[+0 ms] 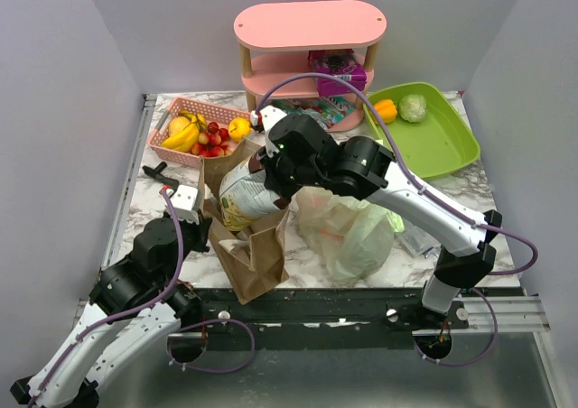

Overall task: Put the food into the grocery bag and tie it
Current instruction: Adjust the snack in the grocery bag.

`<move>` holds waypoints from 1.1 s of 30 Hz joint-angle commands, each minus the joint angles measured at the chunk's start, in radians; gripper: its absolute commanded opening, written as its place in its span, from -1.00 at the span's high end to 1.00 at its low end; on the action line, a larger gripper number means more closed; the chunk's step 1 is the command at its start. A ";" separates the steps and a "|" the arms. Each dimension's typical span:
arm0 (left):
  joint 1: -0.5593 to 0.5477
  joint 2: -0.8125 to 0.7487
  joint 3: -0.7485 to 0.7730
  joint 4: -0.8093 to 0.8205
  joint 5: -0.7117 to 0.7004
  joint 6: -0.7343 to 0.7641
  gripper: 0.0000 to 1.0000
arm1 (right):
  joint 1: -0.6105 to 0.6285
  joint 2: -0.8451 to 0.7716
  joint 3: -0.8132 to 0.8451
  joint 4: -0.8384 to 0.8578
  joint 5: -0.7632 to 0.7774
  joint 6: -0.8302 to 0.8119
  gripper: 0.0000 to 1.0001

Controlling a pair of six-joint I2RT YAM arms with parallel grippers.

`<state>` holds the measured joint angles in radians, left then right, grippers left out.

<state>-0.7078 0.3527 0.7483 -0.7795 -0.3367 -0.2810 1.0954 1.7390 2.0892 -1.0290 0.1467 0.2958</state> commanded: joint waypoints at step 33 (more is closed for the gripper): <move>0.002 -0.013 -0.017 -0.014 0.039 0.002 1.00 | 0.089 0.026 -0.310 0.312 0.134 -0.232 0.85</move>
<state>-0.7078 0.3511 0.7448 -0.7795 -0.3275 -0.2810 1.1748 1.7458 1.7641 -0.7956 0.3149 0.0654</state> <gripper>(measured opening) 0.015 0.039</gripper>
